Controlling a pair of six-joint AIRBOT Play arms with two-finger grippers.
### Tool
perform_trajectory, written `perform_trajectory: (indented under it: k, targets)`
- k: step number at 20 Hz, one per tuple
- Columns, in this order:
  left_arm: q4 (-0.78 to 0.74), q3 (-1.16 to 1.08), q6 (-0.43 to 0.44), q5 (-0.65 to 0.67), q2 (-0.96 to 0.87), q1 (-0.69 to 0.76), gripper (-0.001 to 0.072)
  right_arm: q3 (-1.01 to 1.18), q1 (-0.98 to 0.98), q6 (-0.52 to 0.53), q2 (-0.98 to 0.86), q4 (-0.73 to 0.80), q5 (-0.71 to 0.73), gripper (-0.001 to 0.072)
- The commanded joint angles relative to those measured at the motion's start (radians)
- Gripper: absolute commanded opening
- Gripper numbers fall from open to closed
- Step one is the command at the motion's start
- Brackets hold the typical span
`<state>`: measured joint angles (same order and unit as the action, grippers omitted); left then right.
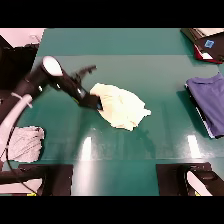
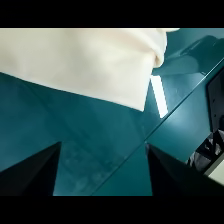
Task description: Fold the shirts.
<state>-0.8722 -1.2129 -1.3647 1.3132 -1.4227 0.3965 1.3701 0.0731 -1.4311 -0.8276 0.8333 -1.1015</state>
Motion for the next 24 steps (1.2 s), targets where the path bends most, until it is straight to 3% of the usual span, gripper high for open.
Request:
perform_trajectory:
  k: [1,7,12,13,15,16,20,23,24]
  targets:
    - [0.104,0.276,0.011,-0.246,0.052,0.122,0.0617,0.001,-0.001,0.000,-0.035,-0.004,-0.027,0.0017]
    - [0.128,0.328,0.011,-0.591,0.049,0.244,0.0617,0.001,0.000,0.000,-0.068,-0.003,-0.079,0.0018]
    - [0.129,0.328,0.010,-0.705,0.023,0.268,0.0616,0.001,0.000,0.000,-0.068,-0.003,-0.081,0.0017]
    - [0.133,0.328,0.006,-0.705,0.022,0.268,0.0549,0.001,-0.001,0.000,-0.068,-0.003,-0.082,0.0018]
    - [0.144,0.327,0.011,-0.691,0.023,0.267,0.0084,0.001,0.000,0.000,-0.068,-0.002,-0.088,0.0018]
    - [0.138,0.323,0.012,-0.666,0.024,0.267,0.0033,0.001,0.000,0.000,-0.068,-0.002,-0.094,0.0017]
    - [-0.064,0.223,0.011,-0.373,0.101,0.174,0.0033,-0.051,0.000,0.000,-0.069,0.008,-0.151,0.0018]
    - [-0.257,0.132,0.011,-0.181,0.241,0.036,0.0033,-0.221,0.000,0.000,-0.069,0.006,-0.179,0.0022]
    - [-0.294,0.109,0.011,-0.138,0.276,-0.006,0.0033,-0.291,-0.001,0.000,-0.076,-0.001,-0.171,0.0097]
